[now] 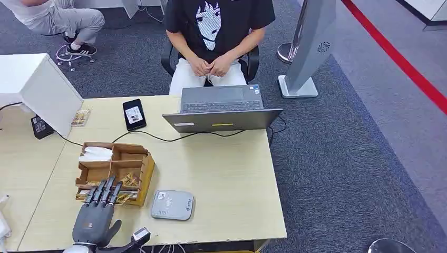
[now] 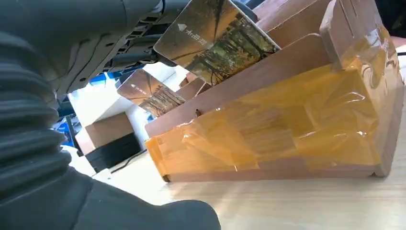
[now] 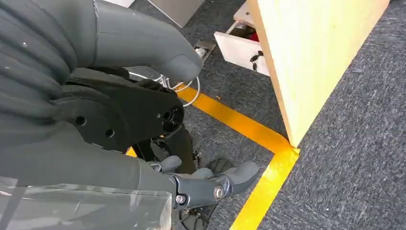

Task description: Pass the card to the sensor for recognition and then transmit it.

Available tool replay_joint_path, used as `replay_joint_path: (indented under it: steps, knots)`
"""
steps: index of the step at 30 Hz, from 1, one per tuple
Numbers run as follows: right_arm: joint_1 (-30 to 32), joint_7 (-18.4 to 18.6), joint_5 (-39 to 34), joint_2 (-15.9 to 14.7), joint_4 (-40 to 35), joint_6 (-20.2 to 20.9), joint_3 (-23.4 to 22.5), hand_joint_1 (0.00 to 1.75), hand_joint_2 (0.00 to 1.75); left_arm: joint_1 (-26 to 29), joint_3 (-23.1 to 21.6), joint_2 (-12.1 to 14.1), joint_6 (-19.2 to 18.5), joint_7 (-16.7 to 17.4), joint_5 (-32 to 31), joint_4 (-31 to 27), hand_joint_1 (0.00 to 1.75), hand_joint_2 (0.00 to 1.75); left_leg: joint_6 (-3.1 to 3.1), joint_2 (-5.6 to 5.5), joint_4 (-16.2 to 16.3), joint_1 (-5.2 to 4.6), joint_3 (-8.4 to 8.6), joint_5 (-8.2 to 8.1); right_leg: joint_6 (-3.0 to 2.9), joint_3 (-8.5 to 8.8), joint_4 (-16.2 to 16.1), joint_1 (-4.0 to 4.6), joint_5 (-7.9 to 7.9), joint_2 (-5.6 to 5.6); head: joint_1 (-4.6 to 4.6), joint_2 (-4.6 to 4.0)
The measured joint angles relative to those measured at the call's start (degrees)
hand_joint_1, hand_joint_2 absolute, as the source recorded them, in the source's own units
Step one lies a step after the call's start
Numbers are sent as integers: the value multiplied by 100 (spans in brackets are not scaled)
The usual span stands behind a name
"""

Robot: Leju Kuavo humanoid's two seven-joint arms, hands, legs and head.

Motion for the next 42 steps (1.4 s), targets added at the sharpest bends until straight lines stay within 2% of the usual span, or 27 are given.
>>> replay_joint_path:
  steps: [16,17,19,20,22,23,26,30,42]
  knots:
    - [0,0,0,0,0,0,0,0,175,-4,2,-2,0,-2,2,15,0,175,0,0,0,0,0,0,0,0,0,0,0,0,0,0]
    - [0,0,0,0,0,0,0,0,175,-4,2,-2,0,-2,2,15,175,175,0,0,0,0,0,0,0,0,0,0,0,0,0,0]
    - [0,0,0,0,0,0,0,0,175,-5,2,-2,0,-2,2,15,175,175,0,0,0,0,0,0,0,0,0,0,0,0,0,0]
    - [0,0,2,0,0,-4,0,0,175,-12,7,-9,116,15,-13,13,175,175,0,0,0,0,1,1,0,0,0,0,0,0,0,0]
    - [2,0,15,0,0,-54,0,0,175,-33,199,-169,644,70,-112,-101,175,175,0,0,2,1,0,1,2,-3,0,0,4,0,-2,0]
    - [7,0,15,0,0,-68,0,0,175,-84,357,-267,700,33,-158,-252,175,175,3,-5,2,0,-2,4,4,-2,0,0,5,-4,0,0]
    - [2,2,15,9,0,-85,0,0,175,-245,717,-514,562,-129,-182,-604,175,175,2,-6,2,-1,0,4,2,4,0,-1,7,-9,0,0]
    - [14,0,15,9,0,-85,0,0,175,-268,966,-725,614,-269,-184,-828,175,175,3,-5,2,-1,0,4,3,3,0,0,8,-9,0,0]
    - [14,0,15,9,0,-85,0,0,175,-269,1147,-918,634,-317,-188,-1005,175,175,2,-6,2,0,-1,4,2,3,0,0,8,-11,0,0]
